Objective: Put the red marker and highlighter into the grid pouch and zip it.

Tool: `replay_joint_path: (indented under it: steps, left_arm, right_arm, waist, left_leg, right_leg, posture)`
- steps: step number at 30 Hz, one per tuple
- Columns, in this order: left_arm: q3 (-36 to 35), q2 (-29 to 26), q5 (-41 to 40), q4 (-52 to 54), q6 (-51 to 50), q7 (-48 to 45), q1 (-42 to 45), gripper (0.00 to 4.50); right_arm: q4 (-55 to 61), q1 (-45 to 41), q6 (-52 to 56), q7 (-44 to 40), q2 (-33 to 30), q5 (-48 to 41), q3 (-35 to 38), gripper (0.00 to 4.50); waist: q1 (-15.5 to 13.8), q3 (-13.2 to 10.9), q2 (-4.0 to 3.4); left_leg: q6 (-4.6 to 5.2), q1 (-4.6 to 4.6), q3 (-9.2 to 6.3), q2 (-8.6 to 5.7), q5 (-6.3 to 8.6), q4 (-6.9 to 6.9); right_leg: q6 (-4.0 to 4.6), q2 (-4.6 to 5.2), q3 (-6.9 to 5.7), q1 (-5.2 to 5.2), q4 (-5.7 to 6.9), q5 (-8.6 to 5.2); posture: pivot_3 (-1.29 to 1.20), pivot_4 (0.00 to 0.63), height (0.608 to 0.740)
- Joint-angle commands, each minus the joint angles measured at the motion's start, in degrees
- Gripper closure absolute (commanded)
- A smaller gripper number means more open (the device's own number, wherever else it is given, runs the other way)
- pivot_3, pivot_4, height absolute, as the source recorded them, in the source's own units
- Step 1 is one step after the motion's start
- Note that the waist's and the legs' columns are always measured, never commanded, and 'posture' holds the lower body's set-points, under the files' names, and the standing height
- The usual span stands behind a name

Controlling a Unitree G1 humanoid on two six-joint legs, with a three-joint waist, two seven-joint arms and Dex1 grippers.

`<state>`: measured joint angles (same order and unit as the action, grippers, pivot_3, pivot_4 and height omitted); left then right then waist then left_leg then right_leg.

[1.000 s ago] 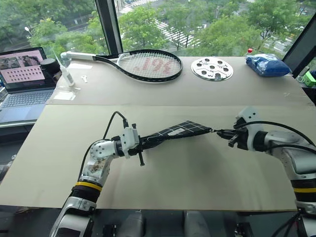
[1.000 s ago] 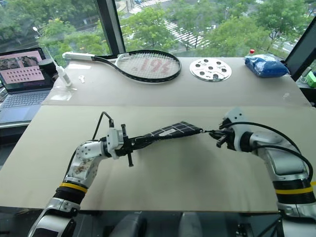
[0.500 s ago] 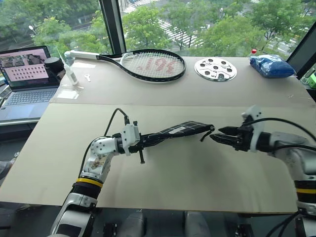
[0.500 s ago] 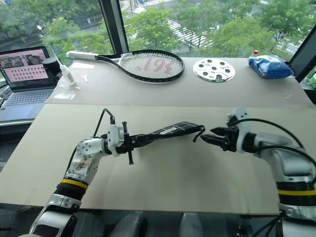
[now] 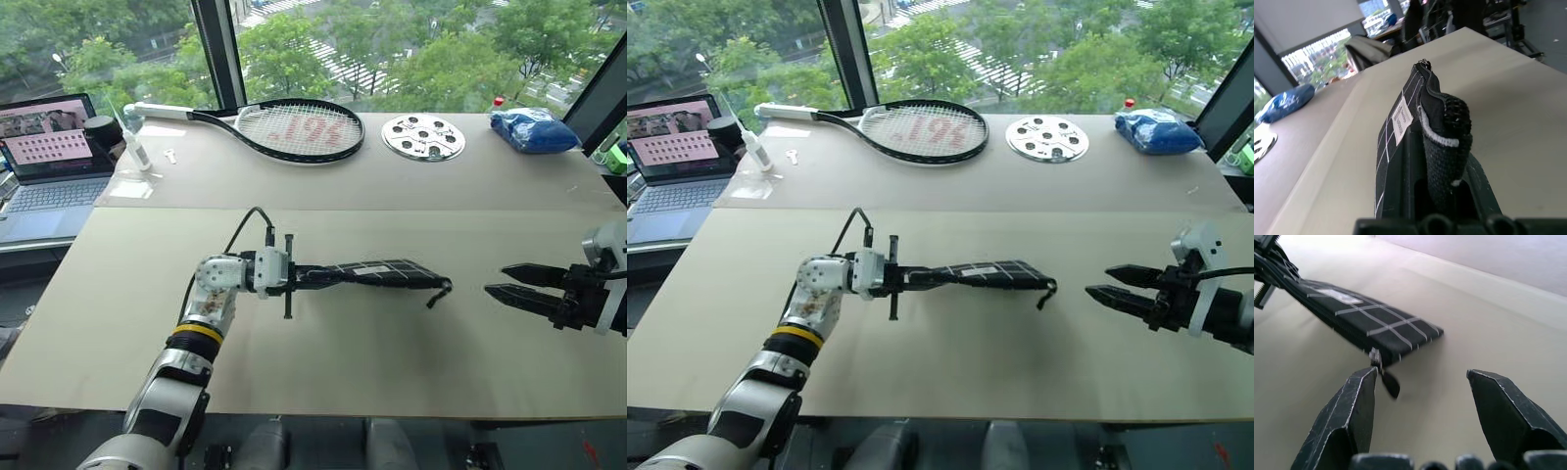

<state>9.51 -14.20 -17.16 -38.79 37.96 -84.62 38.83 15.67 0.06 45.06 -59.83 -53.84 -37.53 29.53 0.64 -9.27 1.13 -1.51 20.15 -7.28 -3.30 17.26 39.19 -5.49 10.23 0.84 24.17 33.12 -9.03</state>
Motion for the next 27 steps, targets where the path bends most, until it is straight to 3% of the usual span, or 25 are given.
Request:
replay_joint_path:
  steps: [1, 4, 6, 7, 10, 11, 15, 18, 20, 24, 27]
  left_arm:
    - [-0.21, 1.52, -1.03, -4.48, 6.03, -4.60, 3.14, 4.50]
    - [-0.18, 2.03, 0.44, -9.80, 10.21, -6.63, 5.07, 4.50]
    - [-0.33, 1.88, 1.96, -13.14, 10.96, -5.96, 6.34, 3.80]
    - [-0.40, 1.81, 2.36, -14.23, 10.93, -5.77, 6.82, 3.67]
    - [-1.33, 1.57, 2.42, -15.65, 10.99, -4.73, 7.36, 2.42]
    - [-1.77, 1.42, 2.27, -15.53, 11.07, -4.11, 7.25, 2.23]
    - [-1.66, -3.20, 1.55, -7.87, 2.62, -4.42, 2.76, 0.84]
    - [-3.16, -8.89, -0.26, 0.46, -5.70, -3.44, -1.77, 0.84]
    - [-4.48, -15.47, -0.96, 6.54, -13.08, -3.54, -6.25, 0.84]
    - [-6.36, -30.73, -9.05, 27.86, -47.03, -1.51, -17.97, 0.84]
    - [-12.05, -35.74, -16.40, 36.46, -64.04, 5.68, -23.42, 0.84]
  right_arm:
    - [2.52, 0.22, 0.79, 1.81, 0.43, -1.63, 0.31, 1.23]
    - [2.86, 0.31, 0.88, 2.32, 0.43, -1.46, -0.05, 1.23]
    - [2.69, 0.22, 0.93, 2.89, 0.45, -1.35, 0.17, 1.21]
    - [2.59, 0.33, 0.90, 3.01, 0.38, -1.33, 0.35, 1.21]
    - [2.18, 1.13, 0.58, 3.09, 0.05, -1.03, 1.25, 1.21]
    - [1.96, 1.40, 0.43, 3.02, -0.11, -0.90, 1.68, 1.21]
    - [-0.15, 1.41, -0.48, 3.28, -0.75, -0.02, 3.39, 1.21]
    - [-0.53, 2.26, -0.73, 2.56, -1.40, 0.28, 3.87, 1.21]
    - [-0.74, 2.89, -1.11, 2.10, -1.87, 0.63, 3.42, 1.21]
    - [-3.56, 0.71, -2.45, 2.19, -2.51, 1.72, 1.41, 1.21]
    - [-6.59, -2.18, -3.52, 2.13, -2.87, 2.52, -0.42, 1.21]
  waist:
    - [-0.06, 0.00, 0.01]
    - [-0.09, 0.00, 0.01]
    - [-0.10, -0.01, 0.01]
    - [-0.09, -0.01, 0.01]
    - [0.00, -0.01, 0.01]
    - [0.00, -0.01, 0.01]
    - [0.22, 0.00, 0.00]
    - [0.55, 0.01, -0.02]
    - [0.56, 0.01, -0.02]
    - [1.41, -0.02, -0.06]
    - [1.02, -0.11, -0.18]
  left_leg:
    - [0.00, 0.02, 0.00, -0.01, 0.00, 0.02]
    - [0.01, 0.03, 0.00, -0.01, 0.01, 0.05]
    - [0.01, 0.03, 0.00, -0.01, 0.01, 0.05]
    - [0.02, 0.02, 0.00, -0.01, 0.01, 0.05]
    - [0.07, 0.02, -0.01, -0.01, 0.04, 0.05]
    - [0.07, 0.02, -0.01, -0.01, 0.04, 0.05]
    - [0.08, 0.02, -0.01, -0.01, 0.04, 0.06]
    - [0.12, -0.01, -0.02, 0.02, 0.07, 0.05]
    - [0.12, -0.01, -0.03, 0.03, 0.07, 0.05]
    - [0.16, -0.01, -0.04, 0.06, 0.09, 0.03]
    - [0.17, 0.00, -0.04, 0.04, 0.10, 0.01]
  right_leg:
    - [-0.01, 0.00, 0.00, 0.00, 0.00, 0.01]
    - [-0.03, 0.01, 0.00, -0.01, -0.01, 0.02]
    - [-0.03, 0.01, 0.00, -0.01, -0.01, 0.02]
    - [-0.03, 0.01, 0.00, -0.02, -0.01, 0.02]
    - [-0.03, 0.00, 0.00, -0.01, 0.00, 0.02]
    - [-0.03, 0.00, 0.00, -0.01, 0.00, 0.02]
    - [-0.04, 0.00, 0.00, 0.00, 0.01, 0.02]
    - [-0.04, -0.03, 0.01, 0.05, 0.06, 0.01]
    - [-0.04, -0.04, 0.01, 0.06, 0.07, 0.01]
    - [-0.06, -0.05, 0.02, 0.13, 0.13, -0.01]
    - [-0.17, -0.03, 0.05, 0.10, 0.14, -0.08]
  posture:
    - [0.00, 0.150, 0.740]
    - [0.00, 0.150, 0.740]
    - [0.00, 0.150, 0.740]
    - [0.00, 0.150, 0.740]
    - [0.00, 0.150, 0.740]
    - [0.00, 0.150, 0.740]
    - [0.00, 0.150, 0.740]
    - [0.00, 0.150, 0.740]
    - [0.00, 0.150, 0.740]
    - [0.00, 0.150, 0.740]
    - [0.00, 0.150, 0.740]
